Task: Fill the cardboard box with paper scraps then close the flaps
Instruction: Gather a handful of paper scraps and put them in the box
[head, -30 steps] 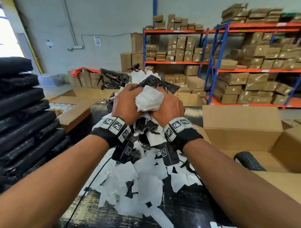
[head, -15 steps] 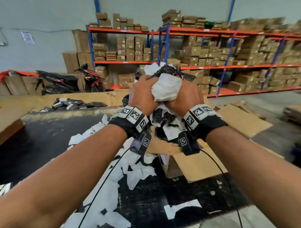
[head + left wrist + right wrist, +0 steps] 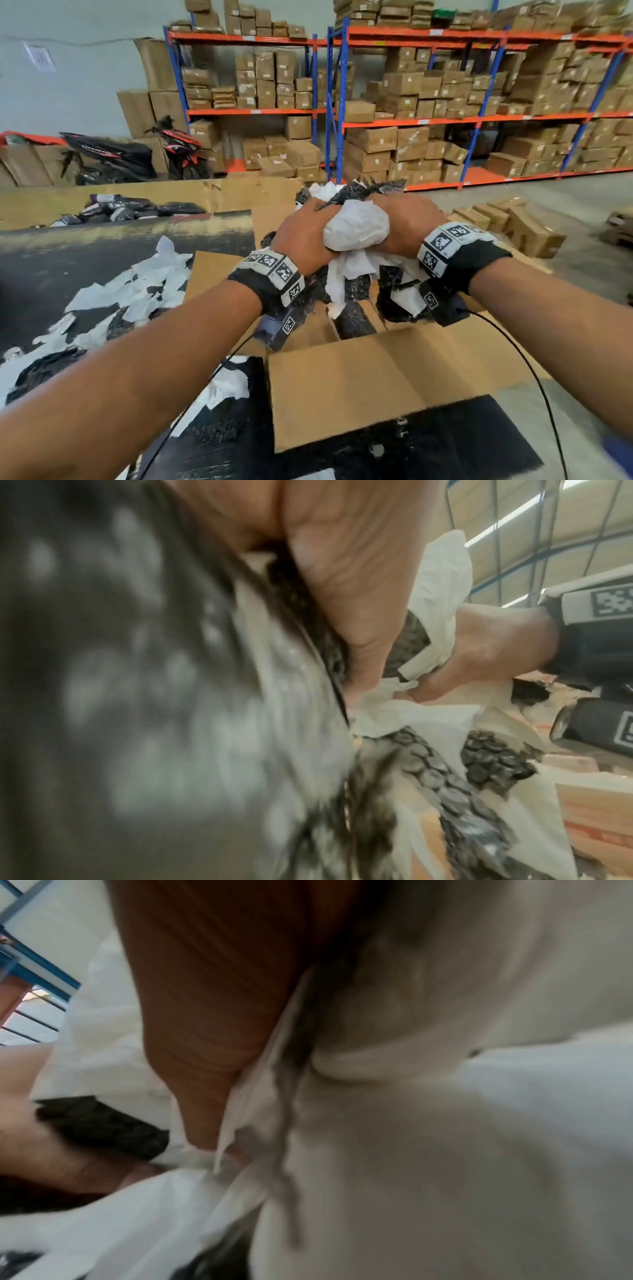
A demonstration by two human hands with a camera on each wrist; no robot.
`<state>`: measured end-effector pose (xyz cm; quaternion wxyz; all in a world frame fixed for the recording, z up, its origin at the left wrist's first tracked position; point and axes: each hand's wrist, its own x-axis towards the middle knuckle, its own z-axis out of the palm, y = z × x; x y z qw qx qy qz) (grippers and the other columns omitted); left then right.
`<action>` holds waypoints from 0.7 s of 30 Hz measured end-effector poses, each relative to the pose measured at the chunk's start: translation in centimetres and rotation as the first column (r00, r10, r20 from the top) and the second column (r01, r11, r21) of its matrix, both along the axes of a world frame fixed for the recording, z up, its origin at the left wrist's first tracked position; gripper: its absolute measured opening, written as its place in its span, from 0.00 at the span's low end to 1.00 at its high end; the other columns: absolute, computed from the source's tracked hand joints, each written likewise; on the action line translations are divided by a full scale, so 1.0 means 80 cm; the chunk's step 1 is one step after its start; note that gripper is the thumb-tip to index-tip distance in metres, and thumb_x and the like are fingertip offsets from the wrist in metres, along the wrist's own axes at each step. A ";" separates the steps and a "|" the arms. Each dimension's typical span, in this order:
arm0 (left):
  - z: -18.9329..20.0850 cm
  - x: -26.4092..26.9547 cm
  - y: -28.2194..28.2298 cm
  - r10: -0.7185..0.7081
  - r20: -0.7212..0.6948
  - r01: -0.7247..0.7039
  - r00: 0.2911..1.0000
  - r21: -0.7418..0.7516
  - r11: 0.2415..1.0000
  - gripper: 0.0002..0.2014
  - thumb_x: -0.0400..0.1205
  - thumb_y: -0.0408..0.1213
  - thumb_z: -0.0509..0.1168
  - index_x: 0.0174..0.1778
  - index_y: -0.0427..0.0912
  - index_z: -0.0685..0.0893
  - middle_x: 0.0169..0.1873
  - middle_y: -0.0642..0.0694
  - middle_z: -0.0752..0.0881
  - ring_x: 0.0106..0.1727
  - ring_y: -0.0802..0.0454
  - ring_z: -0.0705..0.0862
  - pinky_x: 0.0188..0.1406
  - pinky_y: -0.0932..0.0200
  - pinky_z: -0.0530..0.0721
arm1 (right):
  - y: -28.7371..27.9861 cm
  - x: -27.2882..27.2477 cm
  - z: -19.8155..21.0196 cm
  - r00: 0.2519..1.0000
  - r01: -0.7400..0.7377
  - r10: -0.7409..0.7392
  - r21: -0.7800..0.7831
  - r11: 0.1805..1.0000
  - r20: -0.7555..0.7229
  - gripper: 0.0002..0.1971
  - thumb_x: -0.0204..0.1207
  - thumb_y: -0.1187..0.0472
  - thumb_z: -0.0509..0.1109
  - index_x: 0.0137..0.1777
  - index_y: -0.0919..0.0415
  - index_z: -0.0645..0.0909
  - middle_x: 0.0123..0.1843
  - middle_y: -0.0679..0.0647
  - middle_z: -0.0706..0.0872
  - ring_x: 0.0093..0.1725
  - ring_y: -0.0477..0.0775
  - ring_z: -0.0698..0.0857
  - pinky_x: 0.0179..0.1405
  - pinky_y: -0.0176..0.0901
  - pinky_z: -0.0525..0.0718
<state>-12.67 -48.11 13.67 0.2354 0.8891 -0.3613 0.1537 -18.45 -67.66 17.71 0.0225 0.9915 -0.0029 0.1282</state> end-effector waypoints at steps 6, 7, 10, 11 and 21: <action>-0.046 0.030 -0.030 0.212 -0.201 -0.136 0.956 0.337 0.932 0.31 0.71 0.56 0.78 0.70 0.55 0.79 0.54 0.44 0.80 0.60 0.40 0.83 0.57 0.45 0.83 | -0.071 0.060 -0.053 0.968 -0.066 0.068 0.017 0.998 -0.241 0.35 0.60 0.38 0.80 0.67 0.43 0.73 0.59 0.52 0.88 0.56 0.63 0.87 0.46 0.48 0.82; -0.051 0.031 -0.032 0.250 -0.230 -0.136 0.941 0.419 0.898 0.33 0.70 0.58 0.78 0.70 0.55 0.78 0.53 0.44 0.80 0.62 0.40 0.81 0.58 0.45 0.83 | -0.079 0.071 -0.064 0.955 -0.066 0.073 0.034 0.997 -0.288 0.39 0.60 0.40 0.83 0.70 0.44 0.72 0.62 0.54 0.87 0.59 0.63 0.86 0.48 0.50 0.82; -0.065 0.035 -0.032 0.319 -0.345 -0.065 0.883 0.582 0.810 0.45 0.68 0.64 0.80 0.80 0.55 0.72 0.70 0.45 0.77 0.76 0.42 0.73 0.71 0.46 0.73 | -0.099 0.090 -0.088 0.877 -0.095 0.126 0.089 0.991 -0.464 0.57 0.55 0.38 0.87 0.82 0.47 0.62 0.76 0.56 0.77 0.73 0.64 0.78 0.67 0.56 0.78; -0.067 0.035 -0.032 0.328 -0.391 -0.029 0.860 0.604 0.796 0.51 0.66 0.67 0.79 0.84 0.59 0.67 0.77 0.47 0.72 0.81 0.43 0.69 0.77 0.46 0.69 | -0.103 0.094 -0.093 0.842 -0.104 0.140 0.099 0.990 -0.520 0.61 0.54 0.35 0.87 0.85 0.46 0.58 0.80 0.55 0.73 0.76 0.63 0.75 0.71 0.58 0.75; -0.007 0.036 -0.085 0.250 -0.467 0.136 0.848 0.648 0.749 0.45 0.79 0.56 0.73 0.88 0.53 0.57 0.82 0.50 0.68 0.81 0.47 0.68 0.63 0.67 0.61 | -0.117 0.137 -0.114 0.745 -0.159 0.285 0.255 0.954 -0.603 0.64 0.42 0.16 0.76 0.83 0.34 0.60 0.83 0.46 0.67 0.82 0.59 0.68 0.77 0.64 0.70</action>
